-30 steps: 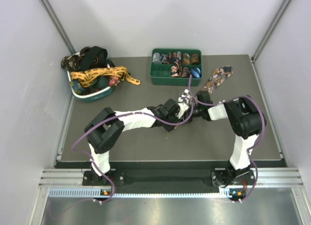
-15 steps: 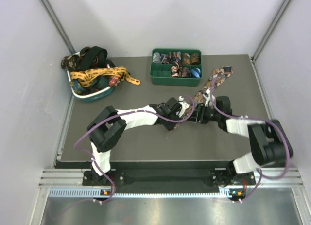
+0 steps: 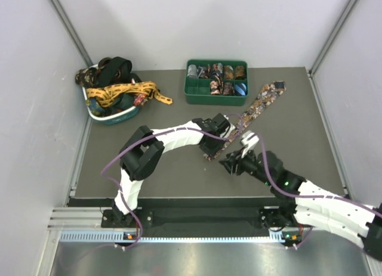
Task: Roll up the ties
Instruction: Roll the tie
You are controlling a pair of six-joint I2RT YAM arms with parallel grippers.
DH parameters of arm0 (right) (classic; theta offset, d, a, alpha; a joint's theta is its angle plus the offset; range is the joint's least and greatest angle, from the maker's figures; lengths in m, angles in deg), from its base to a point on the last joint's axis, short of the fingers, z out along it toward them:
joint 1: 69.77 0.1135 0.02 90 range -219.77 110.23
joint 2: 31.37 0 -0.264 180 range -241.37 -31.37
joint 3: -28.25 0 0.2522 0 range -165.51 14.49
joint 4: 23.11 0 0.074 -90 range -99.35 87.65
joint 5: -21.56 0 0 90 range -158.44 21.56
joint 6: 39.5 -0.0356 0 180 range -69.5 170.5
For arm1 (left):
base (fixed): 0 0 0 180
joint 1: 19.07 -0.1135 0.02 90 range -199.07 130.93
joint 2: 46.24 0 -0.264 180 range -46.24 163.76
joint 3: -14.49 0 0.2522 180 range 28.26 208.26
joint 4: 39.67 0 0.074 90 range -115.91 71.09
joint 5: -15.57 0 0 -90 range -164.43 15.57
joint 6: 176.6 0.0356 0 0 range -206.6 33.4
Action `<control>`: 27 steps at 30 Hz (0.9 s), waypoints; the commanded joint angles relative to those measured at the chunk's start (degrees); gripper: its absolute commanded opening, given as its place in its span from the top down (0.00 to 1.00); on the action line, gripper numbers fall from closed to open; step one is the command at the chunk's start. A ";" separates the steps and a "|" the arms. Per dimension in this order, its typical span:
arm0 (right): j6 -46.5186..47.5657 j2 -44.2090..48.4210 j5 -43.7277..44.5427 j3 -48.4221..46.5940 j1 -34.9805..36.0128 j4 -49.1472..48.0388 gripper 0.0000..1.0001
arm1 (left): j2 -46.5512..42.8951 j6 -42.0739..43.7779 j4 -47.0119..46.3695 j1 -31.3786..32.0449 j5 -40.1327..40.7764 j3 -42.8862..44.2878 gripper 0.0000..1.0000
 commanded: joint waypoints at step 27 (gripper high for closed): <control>17.64 -78.34 59.60 -56.31 29.51 42.94 0.42 | 9.35 -1.19 25.62 0.61 -3.61 11.39 0.69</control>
